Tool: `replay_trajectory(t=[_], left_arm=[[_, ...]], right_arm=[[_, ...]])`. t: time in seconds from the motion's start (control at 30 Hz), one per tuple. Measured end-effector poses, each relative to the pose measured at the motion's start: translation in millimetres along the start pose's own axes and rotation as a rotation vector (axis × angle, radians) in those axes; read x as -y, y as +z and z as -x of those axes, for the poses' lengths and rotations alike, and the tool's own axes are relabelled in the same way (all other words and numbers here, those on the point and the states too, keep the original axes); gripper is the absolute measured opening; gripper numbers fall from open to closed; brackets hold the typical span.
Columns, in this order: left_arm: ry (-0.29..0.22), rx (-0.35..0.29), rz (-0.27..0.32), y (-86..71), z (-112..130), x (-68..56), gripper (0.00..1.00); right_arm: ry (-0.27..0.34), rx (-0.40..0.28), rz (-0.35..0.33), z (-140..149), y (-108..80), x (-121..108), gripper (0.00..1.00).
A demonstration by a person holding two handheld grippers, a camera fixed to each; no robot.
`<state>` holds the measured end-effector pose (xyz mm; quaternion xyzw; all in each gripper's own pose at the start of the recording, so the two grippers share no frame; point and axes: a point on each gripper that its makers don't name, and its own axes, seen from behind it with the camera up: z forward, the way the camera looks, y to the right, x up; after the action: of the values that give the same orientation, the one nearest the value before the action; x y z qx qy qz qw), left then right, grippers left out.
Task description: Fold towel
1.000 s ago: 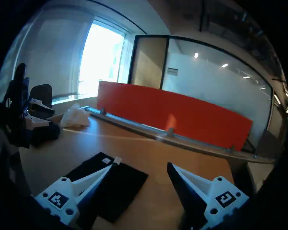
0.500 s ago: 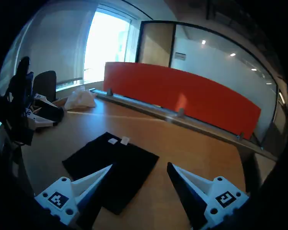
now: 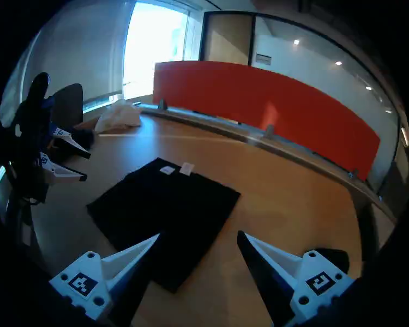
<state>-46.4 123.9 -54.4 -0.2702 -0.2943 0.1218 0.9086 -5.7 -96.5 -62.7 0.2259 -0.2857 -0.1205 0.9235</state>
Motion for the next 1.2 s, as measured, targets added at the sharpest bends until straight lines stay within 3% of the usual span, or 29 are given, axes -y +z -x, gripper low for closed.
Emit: replay_trajectory(t=[0.67,1.2], left_arm=[[0.026,0.178,0.095,32.3,76,-29.5,0.99],[0.024,0.234,0.128,39.5,96,-37.7,0.99]], right_arm=[[-0.014,0.158,-0.09,88,27.5,28,1.0],[-0.029,0.222,-0.131,119,36.6,40,1.0]])
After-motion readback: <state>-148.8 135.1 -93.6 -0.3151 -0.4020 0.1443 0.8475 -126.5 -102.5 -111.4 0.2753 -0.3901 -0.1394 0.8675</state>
